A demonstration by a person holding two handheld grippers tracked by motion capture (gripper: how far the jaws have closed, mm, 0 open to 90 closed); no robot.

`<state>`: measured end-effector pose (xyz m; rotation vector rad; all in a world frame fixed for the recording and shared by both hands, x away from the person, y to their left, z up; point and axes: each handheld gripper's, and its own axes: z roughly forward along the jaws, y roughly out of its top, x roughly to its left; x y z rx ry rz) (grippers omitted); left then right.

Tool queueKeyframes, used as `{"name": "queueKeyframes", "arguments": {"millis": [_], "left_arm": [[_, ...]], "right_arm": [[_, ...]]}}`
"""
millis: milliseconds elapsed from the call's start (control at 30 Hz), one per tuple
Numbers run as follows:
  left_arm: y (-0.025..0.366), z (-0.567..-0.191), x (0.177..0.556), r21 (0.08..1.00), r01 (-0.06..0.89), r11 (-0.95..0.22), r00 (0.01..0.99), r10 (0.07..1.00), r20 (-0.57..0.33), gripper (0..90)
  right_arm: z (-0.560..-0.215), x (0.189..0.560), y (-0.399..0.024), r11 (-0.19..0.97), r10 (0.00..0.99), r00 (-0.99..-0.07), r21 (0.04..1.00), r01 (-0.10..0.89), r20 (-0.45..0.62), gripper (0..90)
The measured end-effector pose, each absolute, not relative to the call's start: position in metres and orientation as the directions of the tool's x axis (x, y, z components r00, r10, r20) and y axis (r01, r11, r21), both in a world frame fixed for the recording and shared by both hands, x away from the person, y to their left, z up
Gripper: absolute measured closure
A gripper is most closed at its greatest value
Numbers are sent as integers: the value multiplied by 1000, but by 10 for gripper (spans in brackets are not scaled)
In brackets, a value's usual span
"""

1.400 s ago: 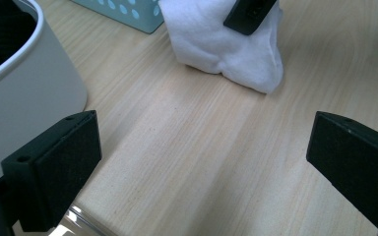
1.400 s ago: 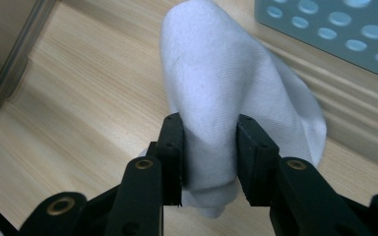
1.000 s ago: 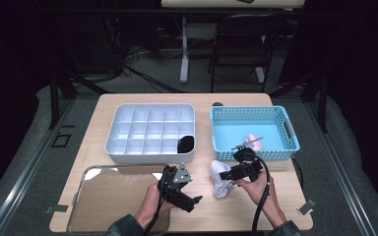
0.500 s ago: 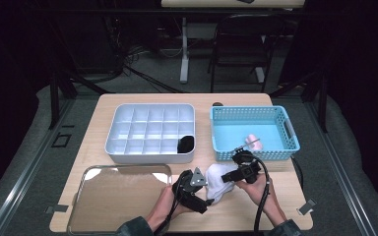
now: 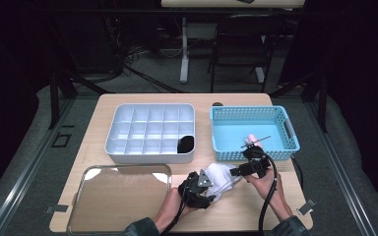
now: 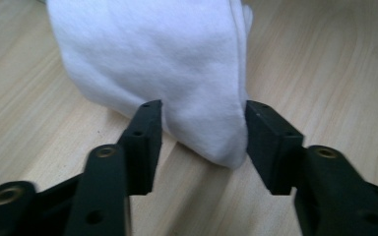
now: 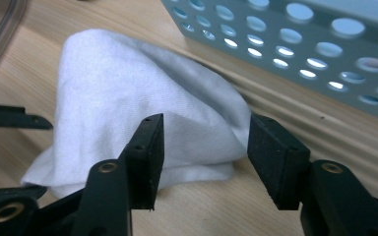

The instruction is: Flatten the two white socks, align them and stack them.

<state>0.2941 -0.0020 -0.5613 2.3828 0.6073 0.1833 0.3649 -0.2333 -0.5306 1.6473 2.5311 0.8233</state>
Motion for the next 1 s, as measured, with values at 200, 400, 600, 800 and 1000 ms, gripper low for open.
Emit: {"name": "queueKeyframes", "arguments": {"millis": [200, 400, 600, 800, 1000], "left_arm": [[-2, -564, 294, 629, 383, -677, 880, 475, -26, 667], [1, -564, 296, 643, 393, -658, 872, 488, -33, 755], [3, -565, 298, 651, 400, -645, 870, 491, -48, 834], [11, -564, 299, 656, 419, -627, 861, 505, -67, 845], [12, -564, 301, 663, 425, -616, 859, 505, -81, 844]], "right_arm": [[-539, 370, -233, 319, 870, -424, 369, 873, 251, 585], [-544, 372, -229, 320, 874, -418, 350, 880, 250, 749], [-545, 369, -221, 317, 890, -399, 331, 889, 220, 841], [-531, 363, -221, 311, 885, -405, 356, 881, 230, 846], [-518, 357, -228, 284, 863, -416, 405, 869, 287, 847]]}}
